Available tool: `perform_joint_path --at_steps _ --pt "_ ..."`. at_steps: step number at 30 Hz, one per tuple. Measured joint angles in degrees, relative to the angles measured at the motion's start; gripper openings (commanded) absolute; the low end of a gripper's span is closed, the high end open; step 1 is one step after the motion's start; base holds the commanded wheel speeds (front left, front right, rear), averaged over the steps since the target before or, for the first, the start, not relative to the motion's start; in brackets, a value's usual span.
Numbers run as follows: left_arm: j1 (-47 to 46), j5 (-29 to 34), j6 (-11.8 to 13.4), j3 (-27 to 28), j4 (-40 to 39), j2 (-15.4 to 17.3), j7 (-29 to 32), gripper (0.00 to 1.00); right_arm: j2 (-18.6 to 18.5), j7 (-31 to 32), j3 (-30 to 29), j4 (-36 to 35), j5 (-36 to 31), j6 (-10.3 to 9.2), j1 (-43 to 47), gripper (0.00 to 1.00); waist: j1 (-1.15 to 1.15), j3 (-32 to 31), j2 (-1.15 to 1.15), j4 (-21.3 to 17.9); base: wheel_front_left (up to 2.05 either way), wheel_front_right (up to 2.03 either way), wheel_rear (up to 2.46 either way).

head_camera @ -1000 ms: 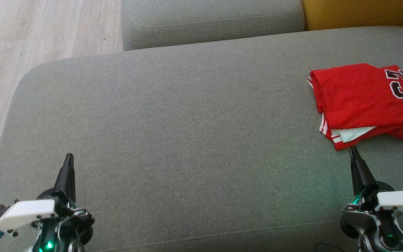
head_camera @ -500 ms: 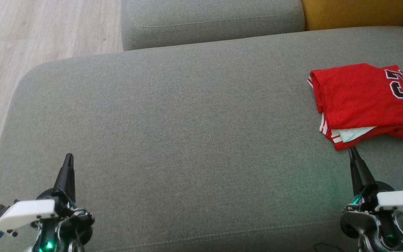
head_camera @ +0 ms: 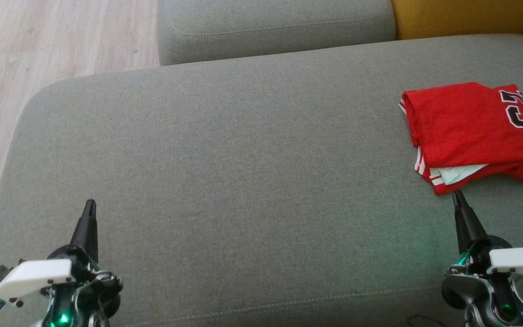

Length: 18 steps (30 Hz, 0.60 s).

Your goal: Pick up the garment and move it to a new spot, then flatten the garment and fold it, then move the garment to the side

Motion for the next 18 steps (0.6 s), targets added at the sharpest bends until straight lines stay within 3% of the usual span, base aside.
perform_joint_path --at_steps 18 --pt "0.0 0.0 0.0 0.04 0.01 -0.03 0.01 0.0 0.02 0.0 -0.09 0.0 -0.01 0.0 0.0 0.0 0.0 0.0 0.0 0.0 0.0 0.0 0.0"
